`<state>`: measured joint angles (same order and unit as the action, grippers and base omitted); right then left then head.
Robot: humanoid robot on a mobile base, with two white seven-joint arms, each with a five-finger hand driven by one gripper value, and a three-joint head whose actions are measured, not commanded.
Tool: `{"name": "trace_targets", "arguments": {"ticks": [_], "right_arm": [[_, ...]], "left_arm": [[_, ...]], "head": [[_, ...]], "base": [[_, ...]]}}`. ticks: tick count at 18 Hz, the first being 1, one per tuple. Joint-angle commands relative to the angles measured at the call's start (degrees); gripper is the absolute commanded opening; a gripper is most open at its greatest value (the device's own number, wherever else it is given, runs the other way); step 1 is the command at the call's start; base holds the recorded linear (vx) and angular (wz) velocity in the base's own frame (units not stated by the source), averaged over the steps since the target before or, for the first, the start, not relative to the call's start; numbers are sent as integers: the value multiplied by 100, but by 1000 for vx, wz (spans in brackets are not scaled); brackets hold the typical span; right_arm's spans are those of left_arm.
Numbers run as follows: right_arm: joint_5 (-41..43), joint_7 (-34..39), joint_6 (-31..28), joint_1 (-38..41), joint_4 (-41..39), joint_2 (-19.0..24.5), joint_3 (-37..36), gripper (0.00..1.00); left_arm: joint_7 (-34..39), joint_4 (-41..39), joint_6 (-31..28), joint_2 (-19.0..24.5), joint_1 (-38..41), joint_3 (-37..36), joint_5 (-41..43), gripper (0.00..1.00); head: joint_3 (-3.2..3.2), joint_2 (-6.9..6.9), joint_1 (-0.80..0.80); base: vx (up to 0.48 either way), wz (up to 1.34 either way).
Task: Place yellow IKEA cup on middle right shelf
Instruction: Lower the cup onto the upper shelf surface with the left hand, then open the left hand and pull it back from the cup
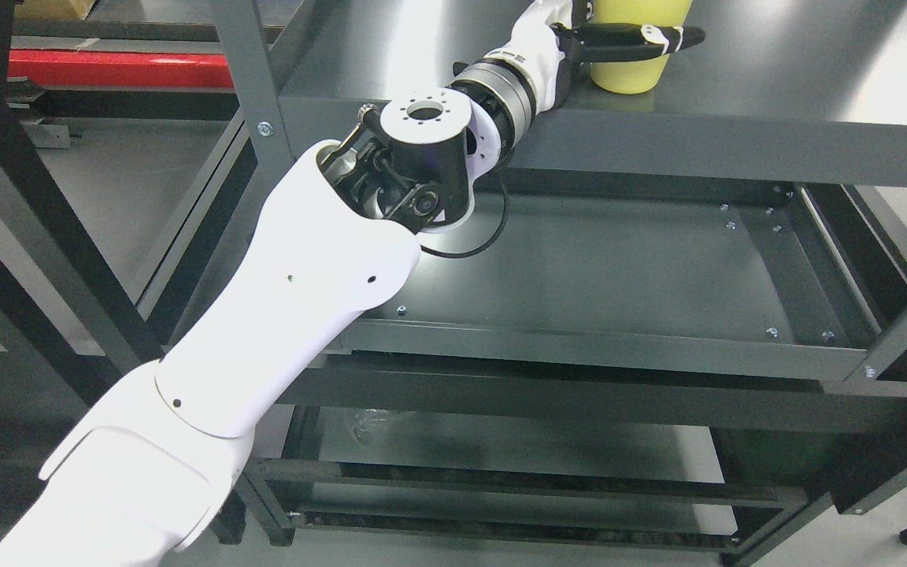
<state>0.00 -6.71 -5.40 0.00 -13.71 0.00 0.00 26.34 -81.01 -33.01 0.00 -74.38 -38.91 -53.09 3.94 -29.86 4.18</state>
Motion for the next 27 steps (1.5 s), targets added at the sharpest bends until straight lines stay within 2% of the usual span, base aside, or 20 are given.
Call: {"name": "trace_targets", "arguments": {"ticks": [1, 8, 19, 27], "right_arm": [[141, 3, 4, 79, 0, -100, 97, 99], [141, 3, 4, 79, 0, -100, 97, 99], [141, 3, 4, 79, 0, -100, 97, 99], [141, 3, 4, 79, 0, -100, 97, 99]], "left_arm": [[-15, -222, 102, 100, -24, 243, 18, 99], [-15, -258, 172, 100, -24, 428, 123, 99], [-445, -653, 208, 100, 82, 1043, 1002, 99], [-1613, -1119, 208, 100, 196, 1526, 1749, 99]], "head": [[0, 0, 0], [0, 0, 0], [0, 0, 0], [0, 0, 0]], "base": [[0, 0], [0, 0], [-25, 11], [-75, -37]]}}
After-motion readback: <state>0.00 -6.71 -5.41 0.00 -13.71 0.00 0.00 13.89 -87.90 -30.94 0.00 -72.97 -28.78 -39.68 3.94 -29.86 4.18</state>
